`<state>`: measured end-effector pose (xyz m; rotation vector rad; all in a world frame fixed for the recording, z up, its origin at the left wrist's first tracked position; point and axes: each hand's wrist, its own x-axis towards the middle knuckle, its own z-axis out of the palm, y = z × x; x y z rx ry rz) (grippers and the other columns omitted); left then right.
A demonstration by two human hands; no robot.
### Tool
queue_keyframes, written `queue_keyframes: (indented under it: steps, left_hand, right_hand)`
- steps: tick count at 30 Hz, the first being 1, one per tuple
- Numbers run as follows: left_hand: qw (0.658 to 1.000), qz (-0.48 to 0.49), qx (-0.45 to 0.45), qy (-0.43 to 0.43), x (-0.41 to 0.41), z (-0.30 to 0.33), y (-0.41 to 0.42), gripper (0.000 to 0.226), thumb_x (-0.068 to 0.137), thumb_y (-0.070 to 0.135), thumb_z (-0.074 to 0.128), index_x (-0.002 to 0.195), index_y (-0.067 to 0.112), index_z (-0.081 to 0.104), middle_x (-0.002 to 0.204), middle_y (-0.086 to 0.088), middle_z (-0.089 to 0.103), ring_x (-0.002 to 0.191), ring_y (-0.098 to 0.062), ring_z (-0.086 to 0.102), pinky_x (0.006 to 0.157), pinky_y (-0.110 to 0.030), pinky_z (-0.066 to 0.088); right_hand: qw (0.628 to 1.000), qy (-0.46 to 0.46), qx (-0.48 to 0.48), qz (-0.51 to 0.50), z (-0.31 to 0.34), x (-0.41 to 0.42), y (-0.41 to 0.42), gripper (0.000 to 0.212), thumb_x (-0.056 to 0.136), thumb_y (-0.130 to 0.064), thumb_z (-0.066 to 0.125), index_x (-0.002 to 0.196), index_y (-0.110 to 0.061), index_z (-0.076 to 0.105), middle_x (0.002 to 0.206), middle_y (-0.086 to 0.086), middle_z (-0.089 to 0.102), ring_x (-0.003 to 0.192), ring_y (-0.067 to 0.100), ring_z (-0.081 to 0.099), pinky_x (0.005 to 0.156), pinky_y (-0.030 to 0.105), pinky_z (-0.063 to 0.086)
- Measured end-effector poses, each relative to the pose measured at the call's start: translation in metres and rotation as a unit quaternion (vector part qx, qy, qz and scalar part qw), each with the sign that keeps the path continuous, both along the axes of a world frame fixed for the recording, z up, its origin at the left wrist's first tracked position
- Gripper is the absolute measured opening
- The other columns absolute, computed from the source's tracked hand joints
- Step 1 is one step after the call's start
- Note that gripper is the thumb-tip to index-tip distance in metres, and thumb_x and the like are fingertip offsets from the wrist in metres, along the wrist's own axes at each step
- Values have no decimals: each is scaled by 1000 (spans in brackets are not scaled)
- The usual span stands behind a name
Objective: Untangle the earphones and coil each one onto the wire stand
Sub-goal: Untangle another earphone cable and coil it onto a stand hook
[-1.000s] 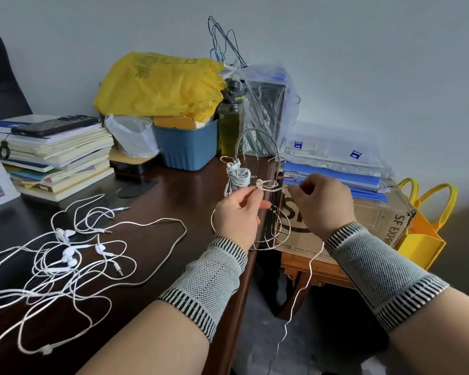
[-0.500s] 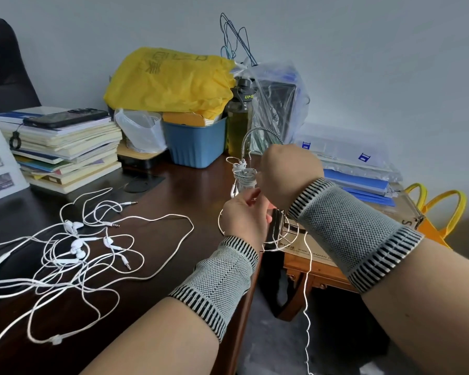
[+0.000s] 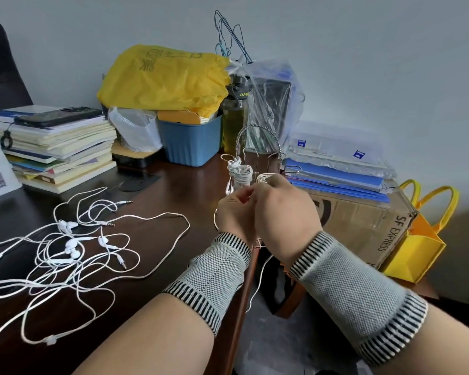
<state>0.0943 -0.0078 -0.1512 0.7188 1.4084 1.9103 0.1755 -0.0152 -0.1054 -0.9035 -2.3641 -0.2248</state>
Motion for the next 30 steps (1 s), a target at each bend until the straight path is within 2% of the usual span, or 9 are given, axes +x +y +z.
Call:
queue_keyframes:
  steps: [3, 5, 7, 10, 16, 21, 24, 27, 30]
  left_hand:
    - [999, 16, 17, 33, -1, -4, 0, 12, 91, 12, 65, 84, 17, 74, 64, 0, 67, 61, -15, 59, 68, -31, 49]
    - [997, 33, 14, 65, -1, -5, 0, 10, 90, 20, 67, 89, 17, 76, 58, 7, 66, 48, -5, 55, 56, -23, 46]
    - [997, 34, 26, 63, 1, -5, 0, 10, 90, 20, 67, 90, 16, 76, 55, 10, 64, 43, 0, 53, 48, -18, 43]
    - [998, 31, 27, 51, 2, -3, -2, 10, 91, 18, 66, 87, 21, 74, 60, 8, 68, 45, 0, 55, 49, -16, 44]
    - [999, 27, 22, 29, -1, -5, 1, 16, 94, 13, 62, 90, 20, 76, 66, 1, 69, 49, -5, 56, 55, -23, 47]
    - [998, 44, 5, 41, -2, -6, -2, 13, 92, 19, 64, 91, 23, 76, 71, -3, 73, 56, -10, 60, 57, -26, 49]
    - [999, 47, 0, 24, 0, -2, -4, 14, 90, 22, 63, 85, 18, 75, 59, -4, 66, 42, -7, 48, 45, -20, 39]
    - [996, 39, -6, 81, 2, -1, -6, 24, 89, 36, 63, 76, 18, 73, 71, -16, 71, 39, -6, 41, 44, -18, 35]
    - [996, 26, -8, 85, 3, 1, -8, 22, 90, 39, 63, 73, 25, 70, 74, -2, 75, 42, -7, 42, 47, -21, 37]
  right_hand:
    - [972, 213, -97, 27, -21, 14, 12, 16, 87, -9, 62, 95, -16, 74, 84, -5, 68, 68, 9, 63, 61, 21, 49]
    - [935, 286, -209, 13, -28, 21, 21, 9, 87, -14, 66, 91, -19, 73, 78, -11, 67, 67, 1, 62, 67, 21, 54]
    - [908, 326, -265, -3, -29, 23, 30, 6, 86, -19, 68, 81, -20, 71, 71, -9, 67, 61, 4, 60, 60, 27, 53]
    - [895, 339, -289, 3, -24, 18, 37, 13, 86, -23, 70, 73, -19, 69, 61, -9, 62, 48, 0, 50, 51, 18, 39]
    - [892, 313, -326, 2, -13, 2, 39, 22, 85, -26, 70, 64, -20, 65, 54, -7, 61, 39, -1, 48, 43, 14, 35]
    - [791, 395, -466, 7, -15, 3, 45, 23, 78, -20, 78, 61, -10, 66, 58, 4, 67, 45, 10, 55, 44, 22, 43]
    - [778, 398, -486, 12, -17, 11, 46, 22, 77, -17, 78, 63, -7, 65, 52, -2, 61, 38, 4, 46, 38, 18, 34]
    - [766, 395, -508, 13, -21, 23, 46, 22, 76, -21, 78, 69, -3, 68, 55, 1, 59, 42, 8, 42, 41, 22, 34]
    - [744, 408, -529, -6, -29, 32, 47, 20, 79, -19, 77, 66, -9, 65, 56, 1, 59, 43, 9, 43, 43, 24, 35]
